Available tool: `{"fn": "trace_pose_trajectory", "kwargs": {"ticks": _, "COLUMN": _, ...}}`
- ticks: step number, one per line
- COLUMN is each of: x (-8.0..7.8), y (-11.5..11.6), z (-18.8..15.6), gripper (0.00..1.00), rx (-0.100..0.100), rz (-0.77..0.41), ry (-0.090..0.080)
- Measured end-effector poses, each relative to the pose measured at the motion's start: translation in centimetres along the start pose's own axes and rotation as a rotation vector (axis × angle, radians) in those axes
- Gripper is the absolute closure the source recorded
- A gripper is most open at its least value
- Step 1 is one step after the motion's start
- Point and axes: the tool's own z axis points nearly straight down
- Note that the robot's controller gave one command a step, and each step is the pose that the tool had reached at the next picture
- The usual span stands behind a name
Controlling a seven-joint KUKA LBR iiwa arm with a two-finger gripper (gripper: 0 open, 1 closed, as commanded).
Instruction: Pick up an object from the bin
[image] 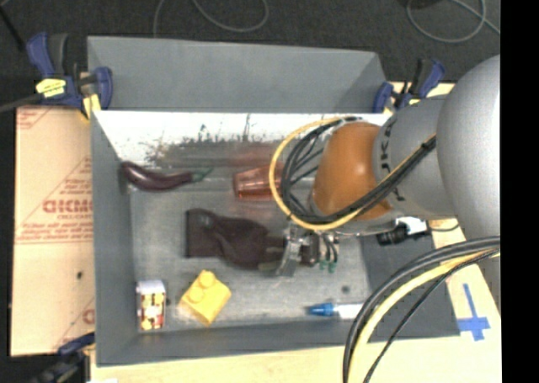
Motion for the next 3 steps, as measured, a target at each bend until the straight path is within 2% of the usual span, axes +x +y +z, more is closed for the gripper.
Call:
{"fn": "trace_pose_trajectory", "kwargs": {"ticks": 1, "x": 0.0, "y": 0.0, "z": 0.0, "gripper": 1.00, "rx": 0.000, "rz": -0.001, "ry": 0.000}}
{"fn": "trace_pose_trajectory", "kwargs": {"ticks": 2, "x": -1.0, "y": -0.4, "z": -10.0, "gripper": 1.00, "rx": 0.001, "rz": 0.021, "ry": -0.002}}
{"fn": "trace_pose_trajectory", "kwargs": {"ticks": 3, "x": -1.0, "y": -0.4, "z": -10.0, "gripper": 1.00, "rx": 0.001, "rz": 0.021, "ry": -0.002}}
